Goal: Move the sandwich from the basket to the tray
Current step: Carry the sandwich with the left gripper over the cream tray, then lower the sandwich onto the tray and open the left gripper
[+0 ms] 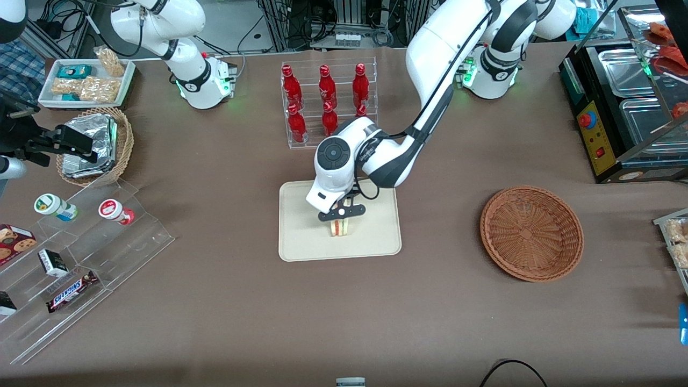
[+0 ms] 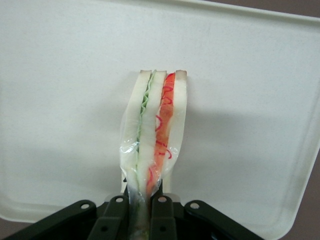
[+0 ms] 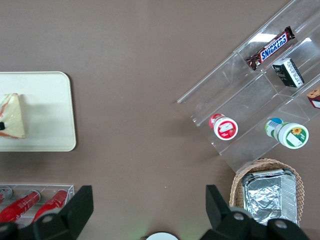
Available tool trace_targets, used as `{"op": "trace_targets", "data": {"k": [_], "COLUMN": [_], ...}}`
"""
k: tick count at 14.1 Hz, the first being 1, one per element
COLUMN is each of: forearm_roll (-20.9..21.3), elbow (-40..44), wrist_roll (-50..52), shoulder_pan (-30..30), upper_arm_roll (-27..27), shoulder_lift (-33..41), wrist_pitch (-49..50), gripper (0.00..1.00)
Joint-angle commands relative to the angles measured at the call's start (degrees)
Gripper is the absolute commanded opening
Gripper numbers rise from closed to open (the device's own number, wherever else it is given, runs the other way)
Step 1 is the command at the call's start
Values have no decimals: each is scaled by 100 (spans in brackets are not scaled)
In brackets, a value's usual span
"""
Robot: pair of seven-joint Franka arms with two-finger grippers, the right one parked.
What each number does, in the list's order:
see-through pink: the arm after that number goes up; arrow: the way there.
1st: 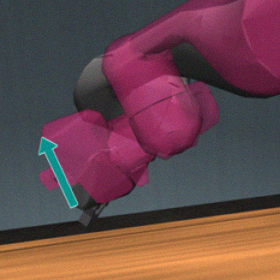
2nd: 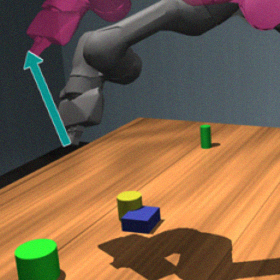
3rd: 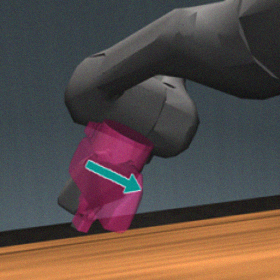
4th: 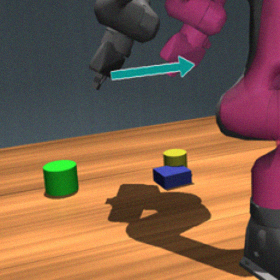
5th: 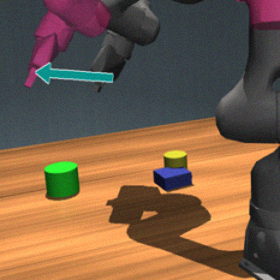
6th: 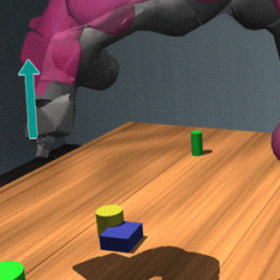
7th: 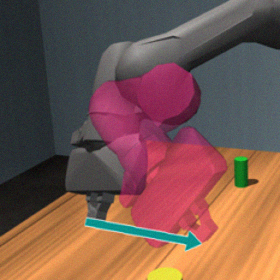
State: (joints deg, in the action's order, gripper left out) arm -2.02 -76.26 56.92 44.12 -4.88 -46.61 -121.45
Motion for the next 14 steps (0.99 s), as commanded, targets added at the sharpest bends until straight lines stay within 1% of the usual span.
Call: {"op": "trace_targets", "data": {"k": [1,2,3,6,8,10,12,14], "forearm_roll": [-44,-36,-27,-1,26,52,78,78], "elbow": [200,200,191,147,130,-54,-414,-590], "wrist_roll": [292,267,319,110,-198,-182,-226,-251], "shoulder_pan": [79,79,79,-26,-44,-44,-53,-62], "upper_arm_roll": [31,39,39,66,74,101,293,627], "shoulder_lift": [-172,-155,-111,213,590,1038,1478,1699], "wrist_pitch": [-19,-28,-19,94,610,1077,1290,1946], "gripper": [33,92,100,100,100,100,100,100]}}
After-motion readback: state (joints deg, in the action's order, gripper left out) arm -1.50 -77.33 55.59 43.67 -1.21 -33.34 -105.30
